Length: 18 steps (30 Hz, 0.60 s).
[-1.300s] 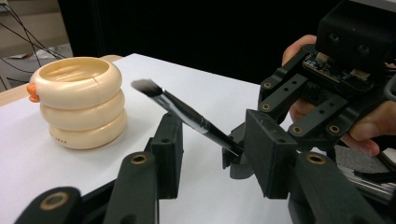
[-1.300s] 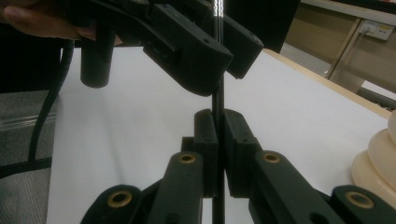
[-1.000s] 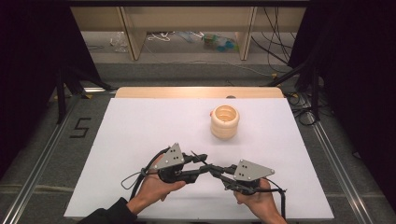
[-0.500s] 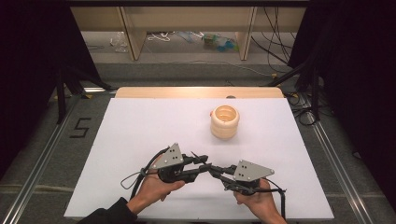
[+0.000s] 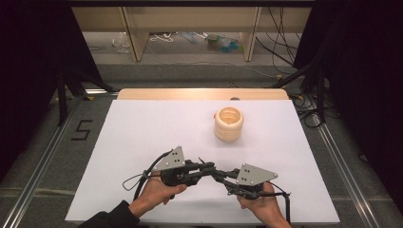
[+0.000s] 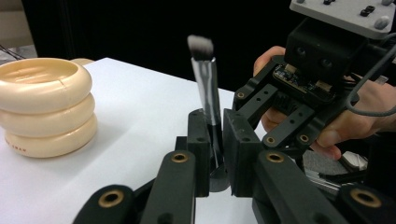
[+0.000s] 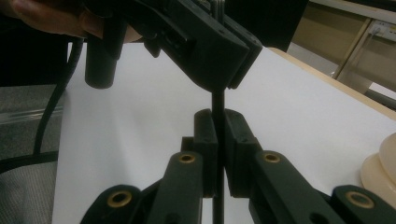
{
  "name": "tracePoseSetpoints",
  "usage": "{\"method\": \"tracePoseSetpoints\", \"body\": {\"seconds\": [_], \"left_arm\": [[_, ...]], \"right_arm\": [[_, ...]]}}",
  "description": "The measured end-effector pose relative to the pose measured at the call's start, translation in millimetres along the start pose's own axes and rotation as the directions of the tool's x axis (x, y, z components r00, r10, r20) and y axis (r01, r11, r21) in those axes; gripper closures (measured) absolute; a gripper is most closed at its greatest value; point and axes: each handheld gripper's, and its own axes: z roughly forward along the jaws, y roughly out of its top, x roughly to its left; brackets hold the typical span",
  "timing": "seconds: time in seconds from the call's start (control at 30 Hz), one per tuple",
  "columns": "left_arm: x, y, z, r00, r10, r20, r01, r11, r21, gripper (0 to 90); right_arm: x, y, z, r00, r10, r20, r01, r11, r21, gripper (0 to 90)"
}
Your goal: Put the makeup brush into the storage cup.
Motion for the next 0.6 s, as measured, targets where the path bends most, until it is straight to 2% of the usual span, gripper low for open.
{"method": "tracePoseSetpoints", "body": {"seconds": [0.1,0.23,0.27,0.4,0.43,0.5,0.53,0.6], "left_arm": [[-1.7,0.3,0.1,0.9995,-0.027,0.015,0.027,0.9996,-0.005,84.7],[-1.6,1.1,-0.5,0.9999,-0.008,0.014,0.009,0.9999,-0.012,84.9],[-2.0,2.2,-0.8,0.9999,0.002,0.013,-0.001,1.0,-0.008,85.0],[-1.5,3.8,-2.7,1.0,-0.004,0.004,0.004,0.9999,-0.014,85.0],[-0.7,4.4,-3.5,1.0,-0.005,0.003,0.005,0.9999,-0.015,85.0],[0.0,5.2,-5.1,0.9999,-0.016,-0.002,0.016,0.9995,-0.026,84.9],[1.7,6.3,-6.3,1.0,-0.005,-0.004,0.005,0.9995,-0.03,84.9],[2.6,6.9,-6.9,1.0,0.006,-0.005,-0.006,0.9995,-0.031,85.0]], "right_arm": [[0.1,0.1,0.2,1.0,-0.001,0.004,0.002,1.0,-0.01,84.2],[-0.1,0.5,-0.4,1.0,-0.004,-0.003,0.004,1.0,-0.012,83.6],[-0.4,1.4,-1.6,1.0,0.0,0.0,0.0,1.0,-0.007,81.5],[-2.5,2.6,-4.2,0.9998,0.016,0.01,-0.016,1.0,-0.008,70.9],[-2.5,2.6,-4.2,0.9998,0.016,0.01,-0.016,1.0,-0.008,70.9],[-2.8,3.8,-3.7,0.9995,0.033,0.004,-0.032,0.999,-0.028,62.4],[-3.3,4.0,-5.2,0.9988,0.047,0.007,-0.047,0.999,-0.013,58.0],[-3.3,3.9,-5.8,0.9984,0.056,0.012,-0.055,0.998,-0.01,56.3]]}}
